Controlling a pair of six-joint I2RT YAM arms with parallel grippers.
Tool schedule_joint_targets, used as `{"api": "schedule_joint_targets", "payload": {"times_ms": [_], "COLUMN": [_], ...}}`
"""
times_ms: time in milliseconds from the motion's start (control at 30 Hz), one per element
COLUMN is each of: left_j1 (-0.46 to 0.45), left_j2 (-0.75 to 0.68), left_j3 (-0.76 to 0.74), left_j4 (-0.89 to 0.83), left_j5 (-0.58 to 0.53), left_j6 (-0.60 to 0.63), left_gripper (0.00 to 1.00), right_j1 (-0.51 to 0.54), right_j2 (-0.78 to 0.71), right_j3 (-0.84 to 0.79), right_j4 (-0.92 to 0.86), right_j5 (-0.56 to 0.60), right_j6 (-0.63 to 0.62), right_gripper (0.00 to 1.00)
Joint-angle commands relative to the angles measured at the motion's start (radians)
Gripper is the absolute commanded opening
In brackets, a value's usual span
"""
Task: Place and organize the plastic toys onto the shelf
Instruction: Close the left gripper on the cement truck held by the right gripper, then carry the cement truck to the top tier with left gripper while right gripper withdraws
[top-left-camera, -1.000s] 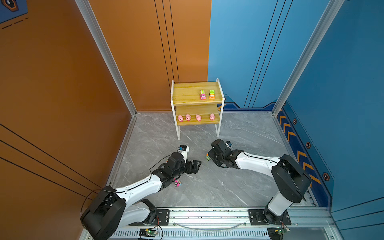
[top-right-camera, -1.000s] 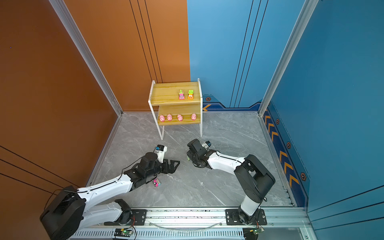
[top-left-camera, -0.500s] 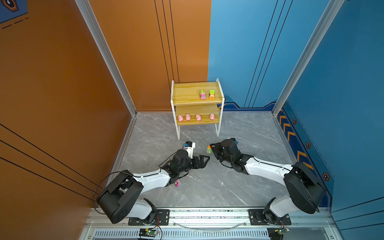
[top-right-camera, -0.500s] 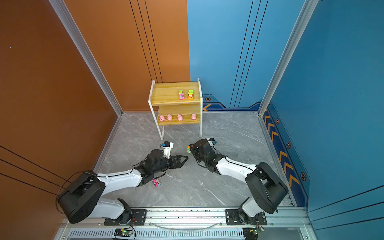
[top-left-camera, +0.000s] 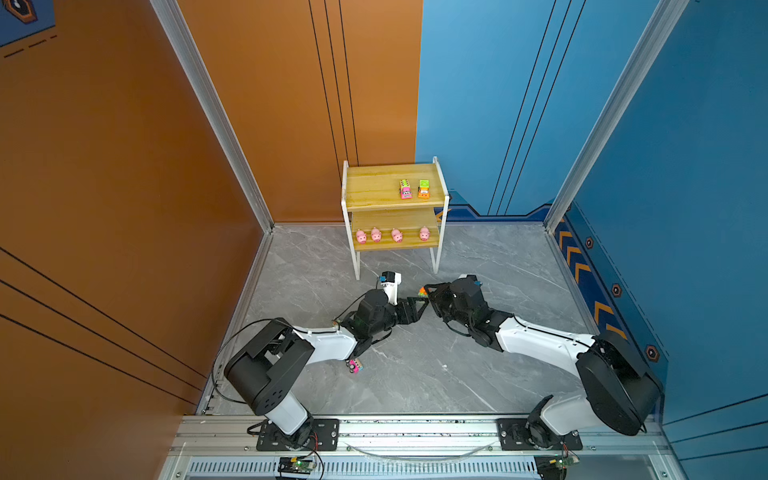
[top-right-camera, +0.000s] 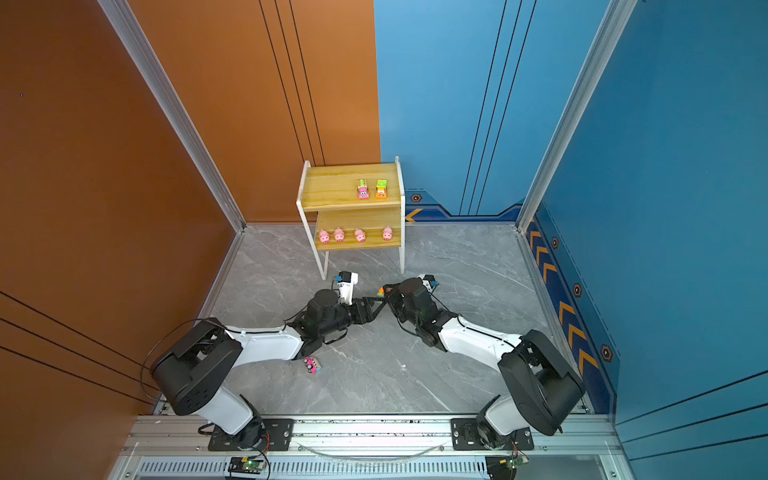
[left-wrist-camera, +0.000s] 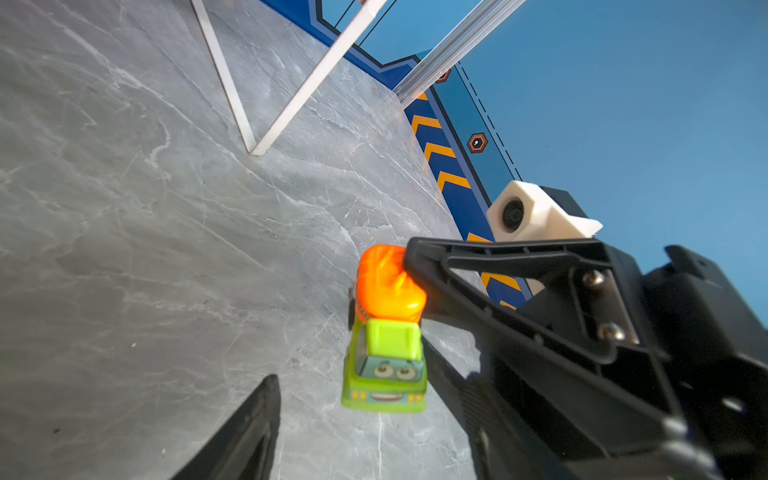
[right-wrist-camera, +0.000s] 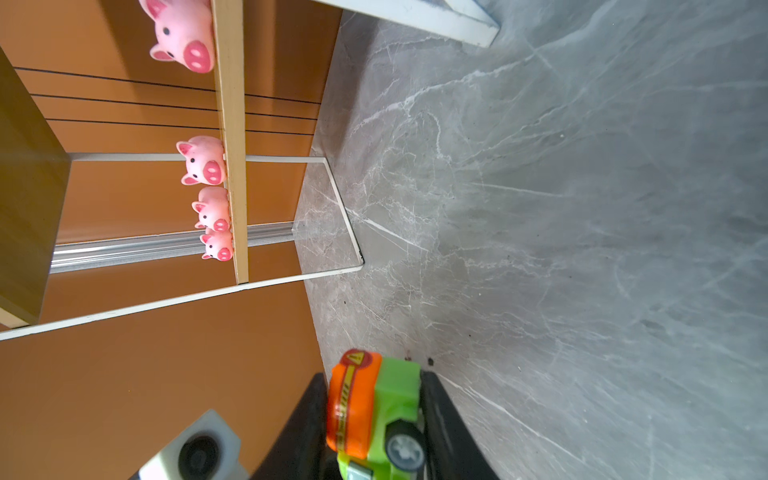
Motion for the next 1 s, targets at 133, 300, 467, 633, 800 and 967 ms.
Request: {"api": "schedule_joint_targets", "payload": {"times_ms": [133,300,467,633,800,967], "left_j1": [-0.009,-0.014,-0.016,-0.017,-0.021,-0.024], "left_j2": [0.062,0.082,0.074,0.042,-0.005,-0.065], "left_j3": [0.077,0.099,0.098,0.080,0.042,0.037], "left_j4": [0.032,0.032,0.032,0.032,0.028,-0.049], "left_j5": [-0.014,-0.005,-0.014,-0.027,-0.062,-0.101], "left_j6": [0.069,0.063,0.070,0.103,0.146,0.185], "left_gripper": [0.51,0.42,0.36,0.35,0.34,0.34], "right_j1": [0.005,0.007,0.011,0.015,0.011,-0.010], "right_j2": [-0.027,-0.026,-0.032,-0.046,-0.096,-0.215], "right_j3": [-0.032,-0.033,-0.039,-0.051,-0.059,-0.081], "right_j4": [0.023,0.029,0.024,0.031,-0.014,-0.107], "right_j5": [0.005,0.008,0.018,0.025,0.035,0.066], "right_j6": [0.019,0.021,0.009,-0.028,-0.131,-0.282], "right_gripper": [0.36,0.36,0.37,0.42,0.53,0.65]}}
